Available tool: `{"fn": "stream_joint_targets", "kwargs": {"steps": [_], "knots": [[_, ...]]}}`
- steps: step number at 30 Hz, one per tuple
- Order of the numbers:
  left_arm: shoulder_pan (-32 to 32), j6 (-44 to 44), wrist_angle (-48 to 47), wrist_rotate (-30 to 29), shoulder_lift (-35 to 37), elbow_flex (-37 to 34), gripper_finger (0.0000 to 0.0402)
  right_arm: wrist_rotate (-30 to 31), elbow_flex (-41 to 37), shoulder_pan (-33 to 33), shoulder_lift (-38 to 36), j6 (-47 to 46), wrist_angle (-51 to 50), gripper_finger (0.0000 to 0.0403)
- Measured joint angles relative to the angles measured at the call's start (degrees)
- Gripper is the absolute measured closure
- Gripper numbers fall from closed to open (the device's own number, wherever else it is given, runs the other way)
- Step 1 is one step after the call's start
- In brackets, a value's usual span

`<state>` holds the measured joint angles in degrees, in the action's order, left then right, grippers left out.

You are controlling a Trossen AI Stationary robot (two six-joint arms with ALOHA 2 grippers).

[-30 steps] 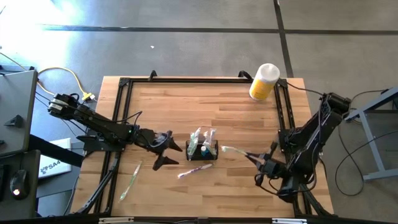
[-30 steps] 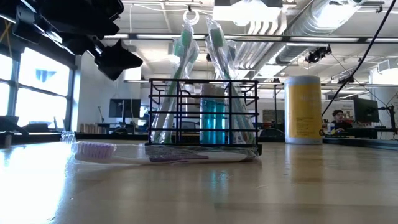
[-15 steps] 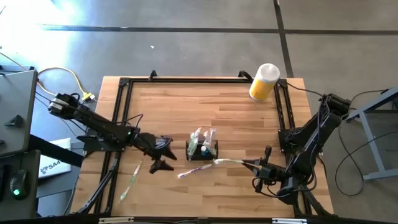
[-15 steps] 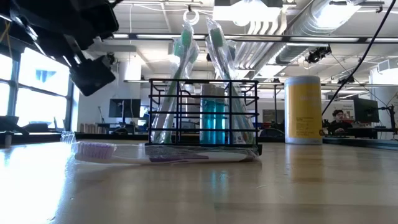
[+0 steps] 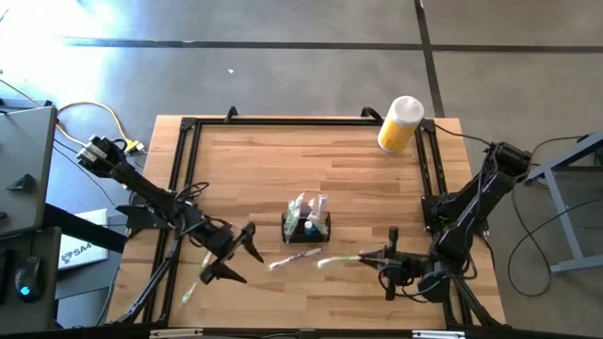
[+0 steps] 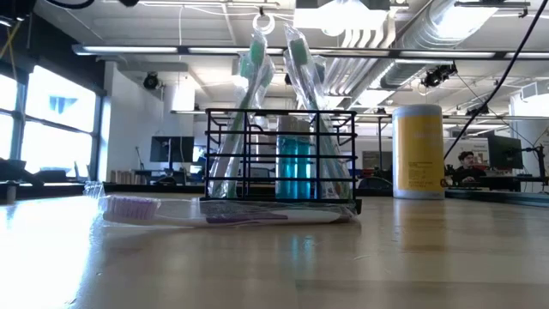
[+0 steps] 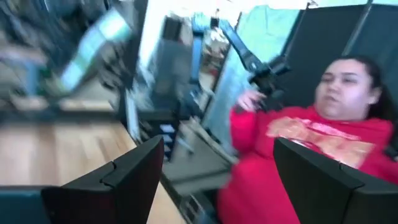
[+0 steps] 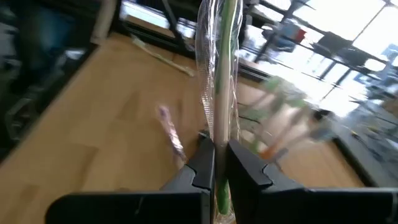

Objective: Pick & Place toothbrushing station
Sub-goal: Put the green toothbrush into the black wire organizer

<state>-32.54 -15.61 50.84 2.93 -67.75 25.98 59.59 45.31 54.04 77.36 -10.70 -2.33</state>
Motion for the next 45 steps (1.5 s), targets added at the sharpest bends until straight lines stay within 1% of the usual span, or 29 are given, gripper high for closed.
{"fn": "stream_joint_targets", "kwargs": {"steps": [2,5,9,14,19,23,25,28,32,36,39,45], "knots": [[-0.2,3.7,1.1,-2.7,0.0,0.0,0.0105,-4.4,-1.6,-1.3,0.0,4.6,6.5,0.0388],[-0.1,7.0,0.8,-8.8,0.0,0.0,0.0105,-11.1,-3.9,-2.9,0.0,10.2,15.1,0.0388],[-0.1,11.6,-0.4,-15.2,0.0,0.0,0.0105,-18.2,-6.7,-5.1,0.0,14.2,23.2,0.0388],[-0.1,18.3,3.5,-19.8,-2.9,0.1,0.0105,-25.0,-9.1,-8.1,0.0,15.7,30.2,0.0388],[-0.1,25.2,3.7,-22.2,-10.1,5.9,0.0105,-30.9,-10.8,-11.1,0.0,16.5,34.9,0.0388],[-0.1,30.5,2.6,-22.2,-16.7,12.8,0.0105,-32.5,-11.0,-12.1,0.0,16.5,35.2,0.0388],[0.1,31.0,1.7,-22.2,-19.5,16.5,0.0105,-32.7,-11.0,-12.2,0.5,16.4,35.8,0.0388],[0.7,31.9,-2.1,-22.3,-22.6,21.6,0.0105,-32.9,-11.0,-12.2,1.6,16.6,36.2,0.0388],[0.7,33.1,-7.1,-22.7,-24.7,27.3,0.0105,-33.1,-11.0,-12.5,2.9,16.6,37.3,0.0388],[0.7,34.8,-10.2,-22.8,-26.3,31.2,0.0105,-34.6,-11.0,-13.3,3.4,16.6,37.9,0.0388],[0.7,34.9,-10.7,-22.9,-27.4,33.3,0.0105,-34.7,-11.0,-13.7,3.4,16.5,37.8,0.0388],[0.7,34.9,-11.0,-22.9,-28.1,35.3,0.0105,-34.8,-11.0,-14.3,3.4,16.0,37.2,0.0388]]}}
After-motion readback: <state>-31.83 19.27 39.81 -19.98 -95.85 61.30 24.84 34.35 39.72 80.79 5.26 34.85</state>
